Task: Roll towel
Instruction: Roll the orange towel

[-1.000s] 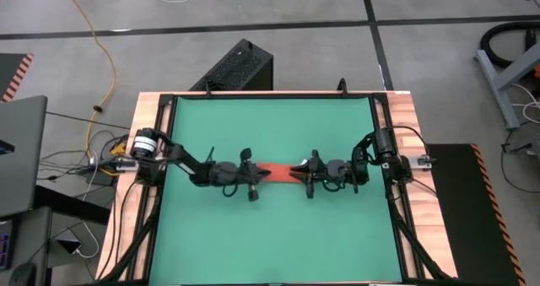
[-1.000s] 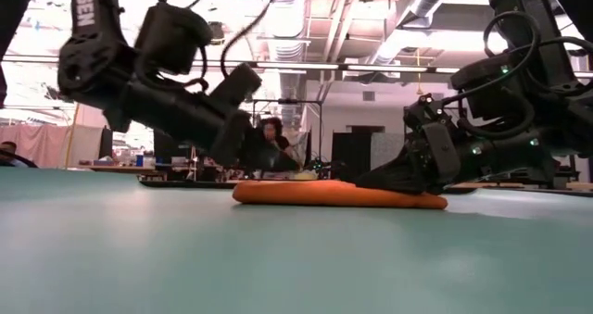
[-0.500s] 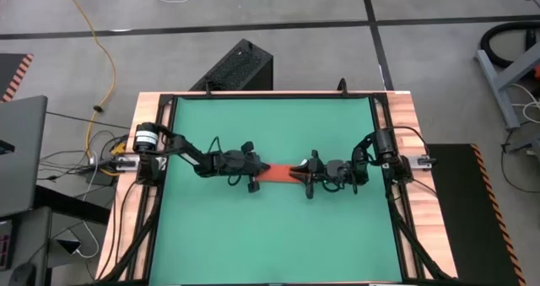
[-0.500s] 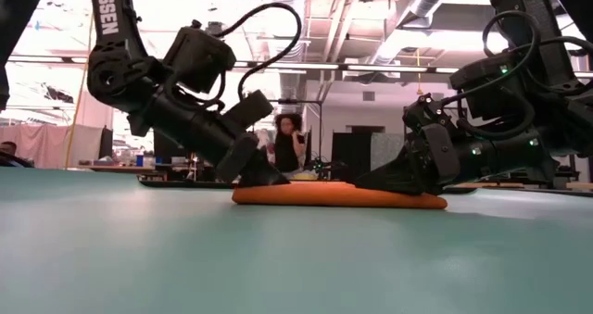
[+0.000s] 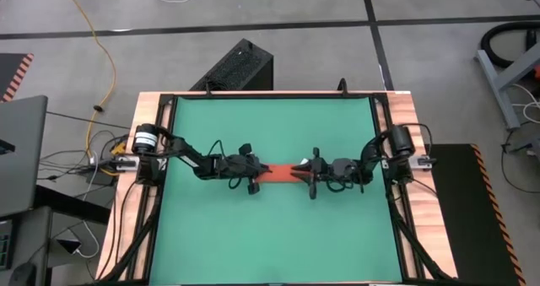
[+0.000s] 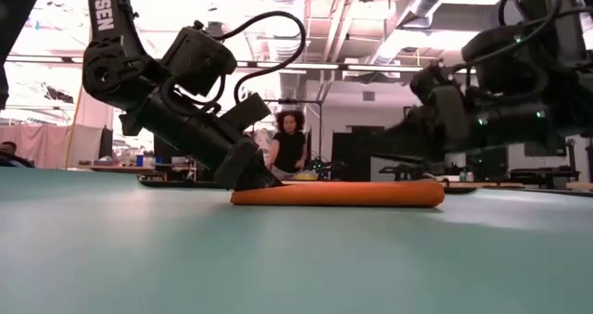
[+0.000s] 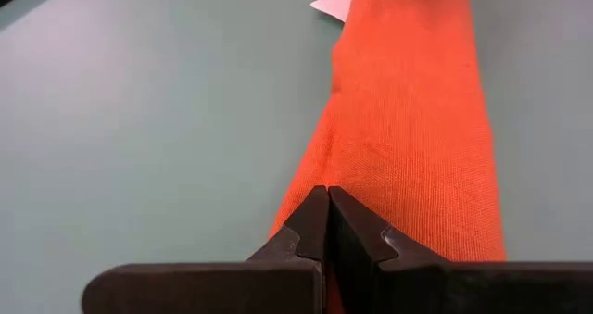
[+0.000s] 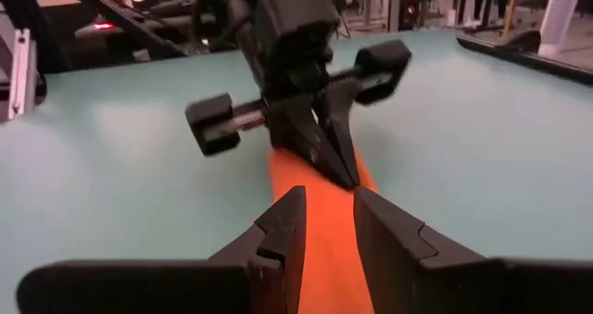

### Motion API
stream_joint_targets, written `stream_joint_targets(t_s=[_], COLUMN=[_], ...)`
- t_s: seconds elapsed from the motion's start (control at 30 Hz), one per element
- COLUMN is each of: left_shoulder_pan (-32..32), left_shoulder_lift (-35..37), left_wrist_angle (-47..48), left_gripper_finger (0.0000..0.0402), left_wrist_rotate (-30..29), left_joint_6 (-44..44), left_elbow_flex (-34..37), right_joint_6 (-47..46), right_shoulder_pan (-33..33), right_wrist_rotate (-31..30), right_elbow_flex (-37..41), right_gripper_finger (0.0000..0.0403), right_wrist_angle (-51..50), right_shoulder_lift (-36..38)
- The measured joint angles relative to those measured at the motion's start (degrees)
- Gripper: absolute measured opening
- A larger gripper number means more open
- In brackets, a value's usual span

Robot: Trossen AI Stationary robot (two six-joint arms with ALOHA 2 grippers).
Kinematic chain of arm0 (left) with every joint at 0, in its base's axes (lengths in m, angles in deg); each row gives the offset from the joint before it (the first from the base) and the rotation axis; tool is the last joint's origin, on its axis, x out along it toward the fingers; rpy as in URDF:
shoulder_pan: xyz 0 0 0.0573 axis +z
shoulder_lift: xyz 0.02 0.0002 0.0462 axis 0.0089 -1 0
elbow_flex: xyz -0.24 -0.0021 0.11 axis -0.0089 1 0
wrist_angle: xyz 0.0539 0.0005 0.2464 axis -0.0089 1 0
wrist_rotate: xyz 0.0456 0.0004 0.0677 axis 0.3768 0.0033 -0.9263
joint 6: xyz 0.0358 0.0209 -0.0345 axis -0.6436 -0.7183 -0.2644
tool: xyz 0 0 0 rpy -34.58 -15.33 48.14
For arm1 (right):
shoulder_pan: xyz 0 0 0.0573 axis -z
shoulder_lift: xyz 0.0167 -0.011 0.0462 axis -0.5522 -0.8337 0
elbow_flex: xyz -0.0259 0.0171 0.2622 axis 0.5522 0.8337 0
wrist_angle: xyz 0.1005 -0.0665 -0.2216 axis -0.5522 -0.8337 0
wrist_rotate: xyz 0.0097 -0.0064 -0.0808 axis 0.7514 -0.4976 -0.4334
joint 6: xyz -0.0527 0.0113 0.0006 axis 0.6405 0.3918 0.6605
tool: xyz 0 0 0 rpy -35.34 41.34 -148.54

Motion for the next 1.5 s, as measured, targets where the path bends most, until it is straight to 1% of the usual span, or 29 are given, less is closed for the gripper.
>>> stream_joint_targets(t_s=[0.13,0.37,0.47,0.57,0.73,0.9,1.0,1.07,1.23,1.33,1.43,1.5], left_shoulder_pan=[-0.2,-0.2,-0.3,-0.3,-0.3,-0.4,-0.5,-0.5,-0.5,-0.5,-0.4,-0.4], left_shoulder_lift=[0.0,0.0,0.0,0.0,0.0,0.0,0.0,0.0,-0.1,-0.1,-0.1,-0.1], left_wrist_angle=[-0.5,-1.3,-1.3,-1.4,-1.4,-1.4,-1.9,-2.0,-2.0,-2.0,-2.0,-2.0], left_gripper_finger=[0.0,0.0,0.0,0.0,0.0,0.0,0.0,0.0,0.0,0.0,0.0,0.0], left_wrist_rotate=[-0.6,-0.7,-1.3,-1.5,-1.7,-2.8,-3.0,-3.2,-3.2,-3.2,-3.2,-3.2], left_joint_6=[0.0,-0.3,-0.4,-0.4,-0.9,-0.9,-1.1,-1.0,-0.8,-0.9,-1.0,-1.1], left_elbow_flex=[0.0,0.0,0.0,0.0,0.0,0.0,0.1,0.1,0.1,0.1,0.1,0.1], right_joint_6=[2.1,4.3,3.3,1.5,-0.7,-1.3,0.9,1.6,4.7,6.8,5.8,4.6], right_shoulder_pan=[-0.1,1.0,1.7,2.1,2.1,2.0,1.7,1.5,-0.5,-1.8,-1.9,-1.8], right_wrist_rotate=[-0.7,-0.7,-0.7,-0.8,-1.1,-1.1,0.3,0.5,0.4,-1.4,-4.2,-5.9], right_elbow_flex=[-3.2,-10.6,-11.1,-10.1,-7.3,-6.6,-6.3,-6.2,-6.2,-5.6,-2.7,-0.2], right_gripper_finger=[0.0116,0.0116,0.0116,0.0116,0.0116,0.0116,0.0116,0.0116,0.0116,0.0116,0.0116,0.0116], right_wrist_angle=[-6.3,-22.4,-28.3,-31.0,-30.4,-28.9,-22.9,-20.8,-18.9,-18.8,-18.8,-15.9], right_shoulder_lift=[0.7,0.8,0.9,1.1,1.2,1.1,1.2,1.9,4.3,5.9,6.1,6.1])
